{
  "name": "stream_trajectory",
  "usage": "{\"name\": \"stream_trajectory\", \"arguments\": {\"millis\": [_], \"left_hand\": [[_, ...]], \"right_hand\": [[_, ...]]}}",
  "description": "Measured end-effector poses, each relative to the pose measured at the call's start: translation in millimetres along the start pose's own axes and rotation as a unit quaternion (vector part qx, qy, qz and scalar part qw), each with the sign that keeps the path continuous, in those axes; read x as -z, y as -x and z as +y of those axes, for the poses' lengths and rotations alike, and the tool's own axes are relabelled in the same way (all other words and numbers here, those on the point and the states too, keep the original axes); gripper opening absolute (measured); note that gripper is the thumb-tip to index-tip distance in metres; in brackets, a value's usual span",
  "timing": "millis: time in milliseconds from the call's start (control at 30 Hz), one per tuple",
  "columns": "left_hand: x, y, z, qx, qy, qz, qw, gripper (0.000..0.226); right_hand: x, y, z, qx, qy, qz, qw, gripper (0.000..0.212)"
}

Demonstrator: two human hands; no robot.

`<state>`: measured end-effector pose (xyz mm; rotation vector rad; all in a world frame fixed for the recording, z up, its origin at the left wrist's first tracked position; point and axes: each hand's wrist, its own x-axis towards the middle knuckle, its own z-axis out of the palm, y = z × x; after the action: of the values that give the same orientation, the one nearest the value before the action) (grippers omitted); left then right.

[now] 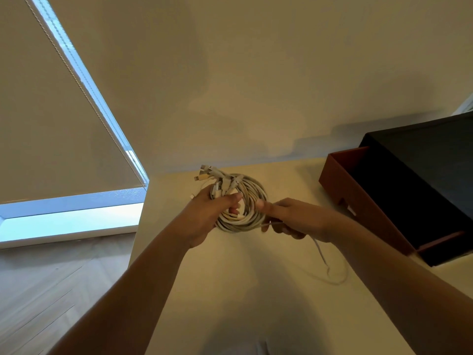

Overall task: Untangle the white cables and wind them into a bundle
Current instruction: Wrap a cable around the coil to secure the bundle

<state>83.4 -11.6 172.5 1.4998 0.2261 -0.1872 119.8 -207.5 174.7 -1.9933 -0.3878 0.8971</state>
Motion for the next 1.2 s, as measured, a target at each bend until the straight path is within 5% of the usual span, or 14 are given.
{"name": "stream_trajectory", "arguments": {"millis": [133, 500, 833, 1033, 1200], "left_hand": [[10, -4, 2, 0.021, 0.056, 0.05, 0.997, 0.011], [22, -11, -11, 0.046, 0.048, 0.12, 0.991, 0.018], [-3, -1, -10, 0.084, -0.049, -0.02, 0.995, 0.009], [-14, 9, -5, 0.094, 0.026, -0.098, 0.99, 0.019], [-13, 11, -9, 0.104, 0.076, -0.133, 0.983, 0.017]], "right_hand": [[3, 7, 10, 0.048, 0.034, 0.009, 0.998, 0.029], [21, 17, -8, 0.151, 0.246, 0.105, 0.952, 0.025], [23, 3, -27, 0.233, 0.246, 0.149, 0.929, 0.016], [14, -5, -21, 0.257, 0.117, 0.216, 0.935, 0.004], [9, -6, -19, 0.247, 0.072, 0.229, 0.939, 0.016]]}}
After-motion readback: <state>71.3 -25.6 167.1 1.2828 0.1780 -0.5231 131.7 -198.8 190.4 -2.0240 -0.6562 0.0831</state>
